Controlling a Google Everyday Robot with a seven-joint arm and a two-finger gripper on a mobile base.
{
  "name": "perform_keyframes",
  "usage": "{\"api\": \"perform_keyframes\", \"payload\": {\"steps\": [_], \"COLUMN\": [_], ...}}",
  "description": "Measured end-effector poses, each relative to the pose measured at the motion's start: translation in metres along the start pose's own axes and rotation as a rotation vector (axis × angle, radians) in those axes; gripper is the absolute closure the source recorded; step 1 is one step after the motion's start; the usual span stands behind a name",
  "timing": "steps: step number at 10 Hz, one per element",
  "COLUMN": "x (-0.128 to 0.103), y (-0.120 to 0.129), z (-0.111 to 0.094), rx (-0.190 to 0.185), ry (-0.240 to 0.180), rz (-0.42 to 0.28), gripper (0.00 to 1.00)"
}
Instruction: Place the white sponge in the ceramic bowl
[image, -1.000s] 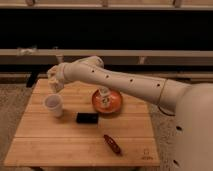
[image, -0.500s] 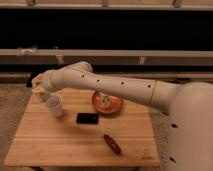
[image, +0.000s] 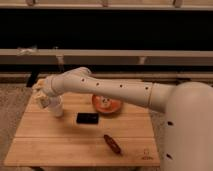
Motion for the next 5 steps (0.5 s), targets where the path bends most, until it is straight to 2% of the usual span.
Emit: {"api": "perform_keyframes", "payload": {"steps": [1, 2, 5], "x": [0.006, 0.013, 0.022], "y": [-0.001, -0.003, -0.008], "z": [0.0, 0.001, 0.009], "rx": [0.003, 0.007, 0.02], "ry": [0.009, 0.025, 0.051], "rz": [0.01, 0.02, 0.026], "gripper": [1.0, 0.94, 0.66]}}
